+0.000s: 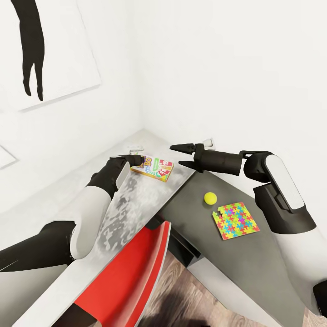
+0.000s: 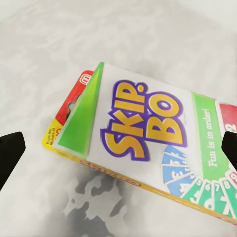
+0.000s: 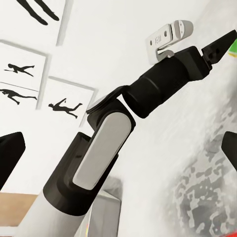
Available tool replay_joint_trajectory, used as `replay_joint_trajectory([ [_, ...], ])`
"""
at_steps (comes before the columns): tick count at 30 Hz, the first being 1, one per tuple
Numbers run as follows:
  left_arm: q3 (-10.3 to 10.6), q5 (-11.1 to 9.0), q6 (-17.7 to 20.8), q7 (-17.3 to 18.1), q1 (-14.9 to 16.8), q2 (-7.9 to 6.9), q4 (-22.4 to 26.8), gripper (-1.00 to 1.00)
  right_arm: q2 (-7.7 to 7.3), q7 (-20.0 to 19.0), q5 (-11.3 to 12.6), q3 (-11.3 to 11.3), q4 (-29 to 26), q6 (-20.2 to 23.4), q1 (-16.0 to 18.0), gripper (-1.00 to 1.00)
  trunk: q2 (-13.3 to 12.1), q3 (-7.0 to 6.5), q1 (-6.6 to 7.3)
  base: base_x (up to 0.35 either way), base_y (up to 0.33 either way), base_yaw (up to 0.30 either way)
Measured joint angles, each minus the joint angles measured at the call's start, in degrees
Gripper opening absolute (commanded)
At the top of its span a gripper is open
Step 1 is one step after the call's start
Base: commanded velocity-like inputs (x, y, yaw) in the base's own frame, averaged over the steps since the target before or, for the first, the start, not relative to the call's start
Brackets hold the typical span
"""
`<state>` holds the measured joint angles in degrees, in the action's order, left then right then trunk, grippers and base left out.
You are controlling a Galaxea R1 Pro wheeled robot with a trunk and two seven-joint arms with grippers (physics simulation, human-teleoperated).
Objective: Put all the toys in the child's room - the three board games (two on the bed and one on the table), the two jigsaw puzzles on the table, and the tennis ball on the table - inside the toy box on the table in the child's room.
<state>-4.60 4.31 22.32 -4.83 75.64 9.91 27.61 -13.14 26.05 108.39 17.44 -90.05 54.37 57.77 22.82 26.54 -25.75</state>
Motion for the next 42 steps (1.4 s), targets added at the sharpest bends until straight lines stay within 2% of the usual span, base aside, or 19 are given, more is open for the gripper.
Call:
replay_joint_trajectory([
  [20,-0.2,0.0,0.2,-0.1,0.0,0.0,0.1,1.0,0.09,0.0,0.0,0.0,0.0,-0.1,0.0,1.0,0.0,0.0,0.0,0.073,0.0,0.0],
  [25,-0.3,-0.2,1.1,-0.2,0.1,0.0,0.1,1.0,0.09,0.0,0.0,0.1,-0.1,-0.2,0.0,1.0,0.0,0.0,0.0,0.003,0.0,0.0],
  [29,-0.3,-0.2,3.5,-0.3,0.3,0.0,0.0,1.0,0.09,0.0,-0.1,0.1,-0.1,-0.2,0.0,1.0,0.0,0.0,0.0,0.0,0.0,0.0],
  [34,-0.5,-0.2,5.3,-0.4,4.0,0.0,-1.8,1.0,0.09,0.1,-0.1,0.2,-0.2,-0.2,0.0,1.0,0.0,-0.01,0.0,0.0,0.0,0.0],
  [42,-1.5,-1.0,5.1,-0.4,8.5,0.01,-5.3,1.0,0.09,0.0,-0.1,0.8,-0.3,-0.1,0.0,1.0,0.0,0.0,0.0,0.0,0.0,0.0],
])
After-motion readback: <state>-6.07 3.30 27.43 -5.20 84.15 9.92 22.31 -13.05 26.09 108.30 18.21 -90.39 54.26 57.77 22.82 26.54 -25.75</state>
